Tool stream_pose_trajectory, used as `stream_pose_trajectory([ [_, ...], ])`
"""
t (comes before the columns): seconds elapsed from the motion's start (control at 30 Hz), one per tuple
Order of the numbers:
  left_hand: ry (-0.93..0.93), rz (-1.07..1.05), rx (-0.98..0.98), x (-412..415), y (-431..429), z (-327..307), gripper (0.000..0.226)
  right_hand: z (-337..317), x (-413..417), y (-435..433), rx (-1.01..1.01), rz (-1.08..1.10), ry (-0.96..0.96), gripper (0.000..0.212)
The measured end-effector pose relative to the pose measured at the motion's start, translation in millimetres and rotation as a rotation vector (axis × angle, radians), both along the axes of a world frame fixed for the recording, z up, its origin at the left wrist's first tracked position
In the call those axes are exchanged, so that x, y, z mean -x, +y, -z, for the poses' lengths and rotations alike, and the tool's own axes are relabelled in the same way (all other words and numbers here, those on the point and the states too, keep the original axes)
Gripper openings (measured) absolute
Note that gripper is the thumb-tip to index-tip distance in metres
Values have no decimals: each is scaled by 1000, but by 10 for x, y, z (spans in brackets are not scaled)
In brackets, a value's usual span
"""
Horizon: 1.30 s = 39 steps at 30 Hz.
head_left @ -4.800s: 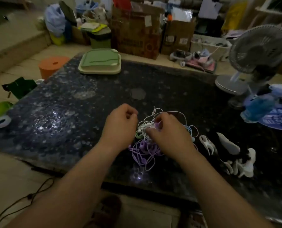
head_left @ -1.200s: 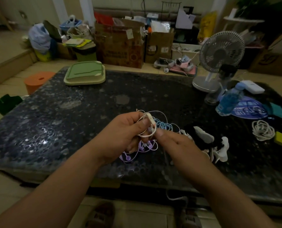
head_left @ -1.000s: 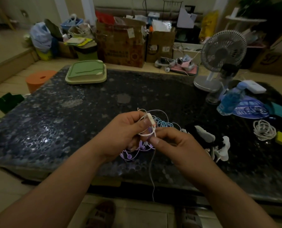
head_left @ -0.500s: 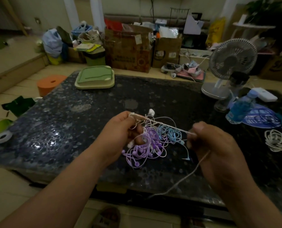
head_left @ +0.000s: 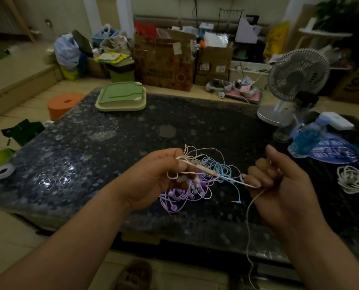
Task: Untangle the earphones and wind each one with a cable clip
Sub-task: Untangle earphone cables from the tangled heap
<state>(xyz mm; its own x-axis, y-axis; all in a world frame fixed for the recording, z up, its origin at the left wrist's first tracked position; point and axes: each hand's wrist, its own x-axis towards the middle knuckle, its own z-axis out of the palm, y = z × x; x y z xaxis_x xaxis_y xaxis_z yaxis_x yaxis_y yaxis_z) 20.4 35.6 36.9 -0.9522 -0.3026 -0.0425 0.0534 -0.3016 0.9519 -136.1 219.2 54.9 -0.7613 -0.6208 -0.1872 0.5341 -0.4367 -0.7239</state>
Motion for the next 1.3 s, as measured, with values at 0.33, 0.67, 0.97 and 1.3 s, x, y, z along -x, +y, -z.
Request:
stream_pose_trajectory([
  [0.33,-65,-198,125,63,-27,60,12,19,95,57,-182,3,121,23],
  [0.67,-41,-479,161,131,-77,72,16,79,-167,9,-862,-324,635,38],
  [0.97,-129,-449,136,137,-79,77,32,56,-170,58,-783,-679,759,43],
  [1.3,-158,-163,341,121,82,23,41,103,-267,34,-505,-748,590,33],
])
